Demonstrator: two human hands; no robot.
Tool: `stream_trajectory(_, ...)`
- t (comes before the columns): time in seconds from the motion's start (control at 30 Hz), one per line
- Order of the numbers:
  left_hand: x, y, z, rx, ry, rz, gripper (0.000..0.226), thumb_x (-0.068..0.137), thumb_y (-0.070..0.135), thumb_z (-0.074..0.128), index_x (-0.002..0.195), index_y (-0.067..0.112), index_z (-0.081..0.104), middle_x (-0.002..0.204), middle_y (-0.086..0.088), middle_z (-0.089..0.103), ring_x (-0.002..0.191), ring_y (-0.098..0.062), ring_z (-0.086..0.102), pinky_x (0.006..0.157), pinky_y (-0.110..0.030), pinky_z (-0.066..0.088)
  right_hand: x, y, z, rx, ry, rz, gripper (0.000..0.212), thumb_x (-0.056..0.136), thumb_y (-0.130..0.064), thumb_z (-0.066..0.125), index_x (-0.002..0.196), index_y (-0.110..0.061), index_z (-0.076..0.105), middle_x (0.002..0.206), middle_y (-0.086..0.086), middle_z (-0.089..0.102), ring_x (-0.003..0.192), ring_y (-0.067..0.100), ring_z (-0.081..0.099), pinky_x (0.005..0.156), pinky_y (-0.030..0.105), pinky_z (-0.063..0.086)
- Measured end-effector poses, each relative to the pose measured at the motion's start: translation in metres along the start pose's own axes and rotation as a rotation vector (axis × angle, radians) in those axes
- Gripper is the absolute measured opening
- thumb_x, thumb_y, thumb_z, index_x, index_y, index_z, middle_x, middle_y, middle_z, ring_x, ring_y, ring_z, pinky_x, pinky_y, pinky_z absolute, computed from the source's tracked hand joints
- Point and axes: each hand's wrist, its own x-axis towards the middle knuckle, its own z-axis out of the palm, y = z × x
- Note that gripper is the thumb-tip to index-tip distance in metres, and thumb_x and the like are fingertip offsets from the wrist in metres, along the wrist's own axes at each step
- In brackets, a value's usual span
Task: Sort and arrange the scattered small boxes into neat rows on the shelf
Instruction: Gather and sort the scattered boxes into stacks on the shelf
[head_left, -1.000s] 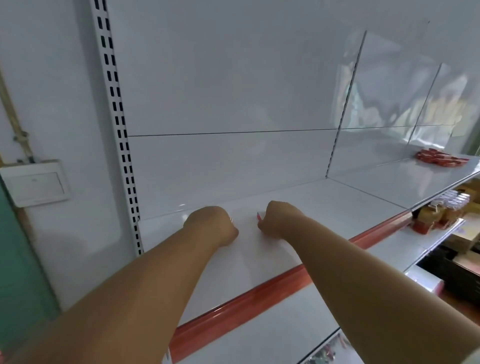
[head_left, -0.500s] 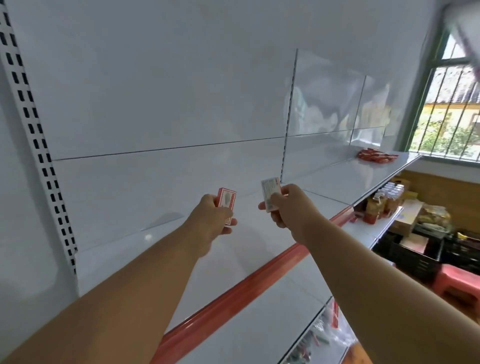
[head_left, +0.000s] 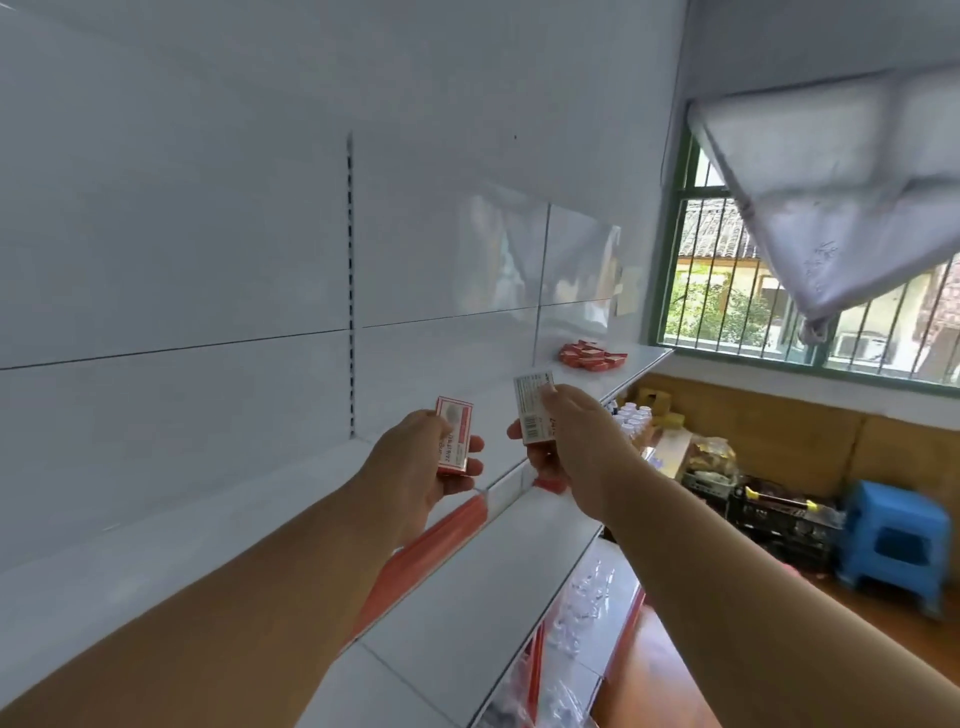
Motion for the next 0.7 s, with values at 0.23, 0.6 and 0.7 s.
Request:
stream_trajectory(0.23,0.106,-0.030,0.097,0.068,-0.044,0.003,0.024,0.100,0.017,0.040,0.117,0.013,0.057,0.099,-0.018,0.072,0.077,-0.027,0.063,0.067,-0.037,0.053,0.100,0.024,-0.094,-0.013,0.081,0.009,0.024,0.103,-0.031,0.040,0.113,-0.018,0.058,0.090,0.014,0.068,0.065,0.022,0.053,0.054,0.027,0.047)
stream_trajectory(0.6,0.319,-0.059,0.259,0.022,-0.169,-0.055,0.021,0.099,0.023,0.045,0.108,0.013,0.061,0.095,-0.017,0.071,0.072,-0.025,0.063,0.059,-0.033,0.050,0.296,0.049,-0.225,-0.009,0.253,-0.033,0.021,0.102,-0.026,0.042,0.107,-0.019,0.061,0.077,0.007,0.066,0.067,0.021,0.056,0.063,0.036,0.045)
stream_trajectory(0.7,0.368,-0.076,0.315,0.048,-0.222,-0.055,0.019,0.098,0.023,0.047,0.105,0.013,0.061,0.099,-0.019,0.071,0.073,-0.025,0.063,0.066,-0.036,0.053,0.342,0.058,-0.276,-0.017,0.263,-0.055,0.024,0.103,-0.027,0.041,0.109,-0.016,0.062,0.082,0.009,0.067,0.066,0.021,0.058,0.055,0.030,0.046)
